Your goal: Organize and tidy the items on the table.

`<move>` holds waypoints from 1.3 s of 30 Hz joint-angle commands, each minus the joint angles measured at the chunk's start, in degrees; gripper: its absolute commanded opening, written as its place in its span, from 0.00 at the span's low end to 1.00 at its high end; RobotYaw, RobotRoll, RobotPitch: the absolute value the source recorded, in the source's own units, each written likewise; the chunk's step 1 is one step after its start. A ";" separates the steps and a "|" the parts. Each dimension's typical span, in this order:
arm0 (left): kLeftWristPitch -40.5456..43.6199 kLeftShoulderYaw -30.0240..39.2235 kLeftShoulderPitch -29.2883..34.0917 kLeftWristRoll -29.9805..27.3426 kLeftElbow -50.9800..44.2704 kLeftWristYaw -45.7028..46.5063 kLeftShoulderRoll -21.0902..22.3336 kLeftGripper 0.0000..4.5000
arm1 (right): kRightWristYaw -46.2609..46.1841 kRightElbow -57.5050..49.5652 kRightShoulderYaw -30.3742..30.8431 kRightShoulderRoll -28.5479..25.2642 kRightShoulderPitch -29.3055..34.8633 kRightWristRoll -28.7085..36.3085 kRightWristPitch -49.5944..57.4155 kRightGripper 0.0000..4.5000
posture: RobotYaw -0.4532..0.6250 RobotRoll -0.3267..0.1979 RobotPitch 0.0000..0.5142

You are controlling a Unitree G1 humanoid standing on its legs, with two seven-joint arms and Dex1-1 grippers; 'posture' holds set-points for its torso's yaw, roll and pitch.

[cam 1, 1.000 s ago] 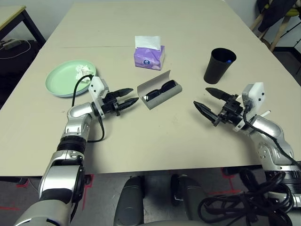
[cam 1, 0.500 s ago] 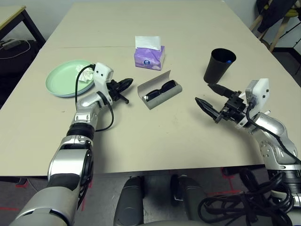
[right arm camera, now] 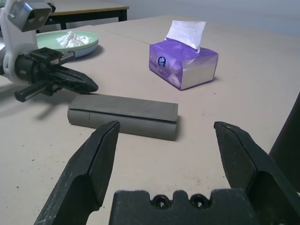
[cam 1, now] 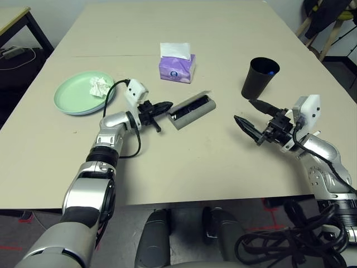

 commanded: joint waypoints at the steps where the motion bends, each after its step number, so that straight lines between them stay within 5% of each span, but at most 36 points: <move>1: 2.78 -2.19 2.58 1.19 -3.06 -2.20 0.27 0.00 | 0.29 0.47 -0.56 -0.76 0.05 0.32 -0.84 1.00 | 0.44 0.62 0.23; 13: 7.82 -6.04 3.57 4.15 -6.87 -3.85 2.94 0.00 | -0.03 0.26 -0.65 -1.25 -0.32 0.51 -0.97 1.00 | 0.43 0.62 0.22; 18: 6.00 -0.39 1.80 -2.63 -8.67 -4.45 0.11 0.00 | -0.05 0.55 -0.46 -1.31 -0.41 0.34 -1.10 1.00 | 0.43 0.62 0.22; 21: 6.94 1.96 1.21 -6.73 -11.71 -6.57 -1.38 0.15 | 0.09 0.96 -0.43 -1.42 -0.71 0.29 -1.18 1.00 | 0.44 0.62 0.22; 26: 5.02 0.40 1.87 -7.73 -16.67 -10.40 -2.06 0.57 | 1.07 1.99 0.16 -2.72 -1.71 -0.43 -0.80 1.00 | 0.44 0.62 0.22; 31: 9.99 -4.21 3.78 -6.96 -22.61 -15.36 -0.52 0.99 | 10.09 5.48 5.30 -12.01 -3.67 -5.75 -0.73 1.00 | 0.43 0.62 0.22; 39: 12.61 -8.00 4.94 -5.52 -25.16 -15.46 0.45 0.99 | 32.85 22.22 15.67 -30.31 -11.20 -15.85 -8.17 1.00 | 0.44 0.62 0.21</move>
